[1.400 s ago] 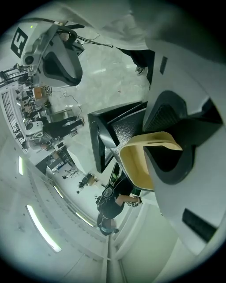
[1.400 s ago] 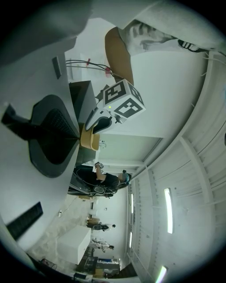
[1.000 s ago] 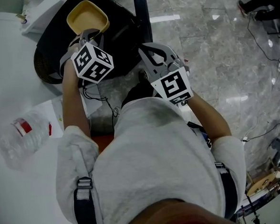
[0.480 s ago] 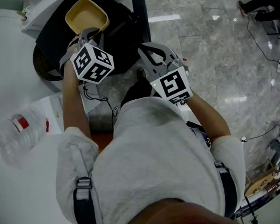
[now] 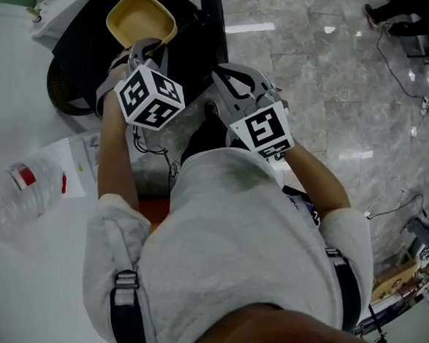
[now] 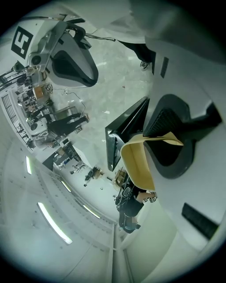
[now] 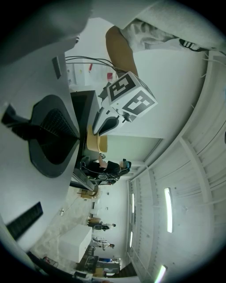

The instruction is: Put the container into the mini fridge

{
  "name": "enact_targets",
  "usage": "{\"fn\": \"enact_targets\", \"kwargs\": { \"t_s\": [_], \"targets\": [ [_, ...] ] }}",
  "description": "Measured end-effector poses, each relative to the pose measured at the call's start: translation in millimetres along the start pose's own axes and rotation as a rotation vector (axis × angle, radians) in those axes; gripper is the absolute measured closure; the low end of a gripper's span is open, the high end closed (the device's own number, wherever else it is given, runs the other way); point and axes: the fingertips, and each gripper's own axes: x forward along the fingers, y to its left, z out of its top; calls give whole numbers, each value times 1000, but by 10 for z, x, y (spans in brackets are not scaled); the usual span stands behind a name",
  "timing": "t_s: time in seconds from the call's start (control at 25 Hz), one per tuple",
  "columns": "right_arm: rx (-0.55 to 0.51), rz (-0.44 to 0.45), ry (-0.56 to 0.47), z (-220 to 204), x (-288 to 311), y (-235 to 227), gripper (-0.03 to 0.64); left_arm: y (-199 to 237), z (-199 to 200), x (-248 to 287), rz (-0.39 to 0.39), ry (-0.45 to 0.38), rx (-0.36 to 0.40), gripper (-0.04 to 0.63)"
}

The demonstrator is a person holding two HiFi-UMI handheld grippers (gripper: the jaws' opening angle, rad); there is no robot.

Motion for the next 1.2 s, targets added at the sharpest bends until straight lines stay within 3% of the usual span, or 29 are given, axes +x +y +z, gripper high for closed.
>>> {"fn": "enact_targets", "kwargs": {
  "t_s": [1.2],
  "targets": [
    [18,-51,-17,-303,-840,115,577,-1011,571,-488,-23,-51,72,557]
  ]
}}
